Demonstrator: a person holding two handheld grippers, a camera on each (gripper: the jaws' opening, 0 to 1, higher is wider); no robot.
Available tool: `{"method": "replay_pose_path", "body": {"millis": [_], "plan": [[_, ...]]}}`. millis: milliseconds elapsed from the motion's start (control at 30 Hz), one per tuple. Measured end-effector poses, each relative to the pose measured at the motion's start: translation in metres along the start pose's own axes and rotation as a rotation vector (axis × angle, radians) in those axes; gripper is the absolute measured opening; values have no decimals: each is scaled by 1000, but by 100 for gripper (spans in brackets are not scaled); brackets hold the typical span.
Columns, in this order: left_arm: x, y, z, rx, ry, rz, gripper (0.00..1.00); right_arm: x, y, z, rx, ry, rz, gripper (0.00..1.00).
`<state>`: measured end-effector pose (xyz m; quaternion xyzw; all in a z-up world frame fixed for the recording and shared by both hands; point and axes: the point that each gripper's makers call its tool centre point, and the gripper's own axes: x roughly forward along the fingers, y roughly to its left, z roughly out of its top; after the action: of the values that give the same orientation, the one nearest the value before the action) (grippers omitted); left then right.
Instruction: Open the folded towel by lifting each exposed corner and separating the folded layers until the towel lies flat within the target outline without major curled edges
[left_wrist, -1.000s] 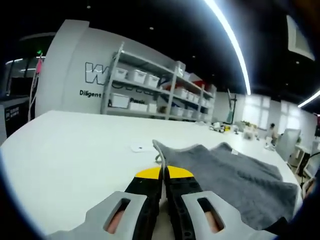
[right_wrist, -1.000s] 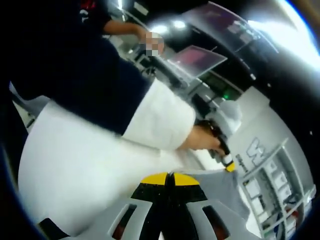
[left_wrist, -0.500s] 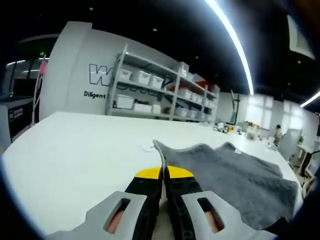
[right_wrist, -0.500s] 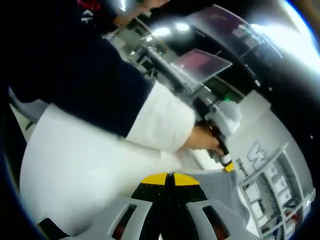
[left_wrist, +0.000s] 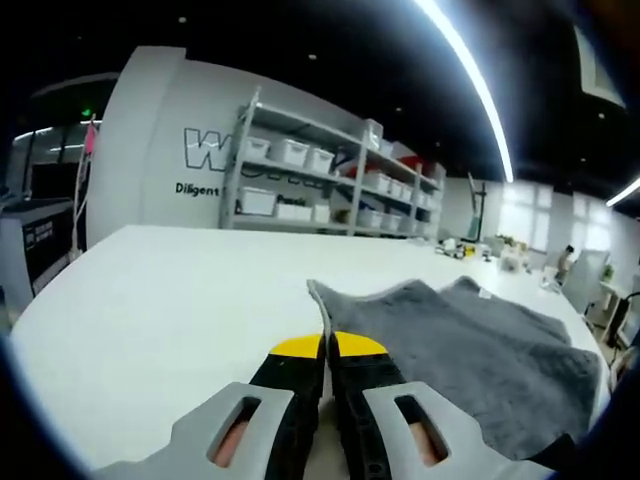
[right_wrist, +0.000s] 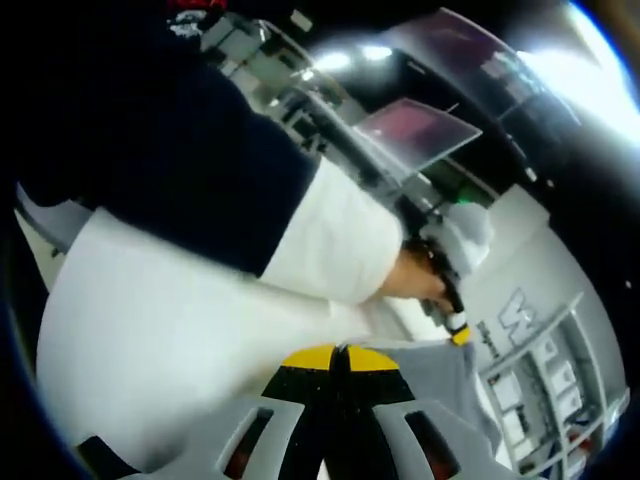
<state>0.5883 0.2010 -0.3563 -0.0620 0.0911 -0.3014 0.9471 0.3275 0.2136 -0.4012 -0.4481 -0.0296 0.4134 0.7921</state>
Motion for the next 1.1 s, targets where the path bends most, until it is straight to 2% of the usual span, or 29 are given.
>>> {"method": "replay_pose_path", "body": {"millis": [400, 1100], "plan": [[-8, 25, -2, 27, 26, 33, 2, 15, 8, 12, -38, -2, 27, 0], [-25, 42, -9, 62, 57, 89, 2, 31, 16, 27, -28, -23, 57, 0]]}}
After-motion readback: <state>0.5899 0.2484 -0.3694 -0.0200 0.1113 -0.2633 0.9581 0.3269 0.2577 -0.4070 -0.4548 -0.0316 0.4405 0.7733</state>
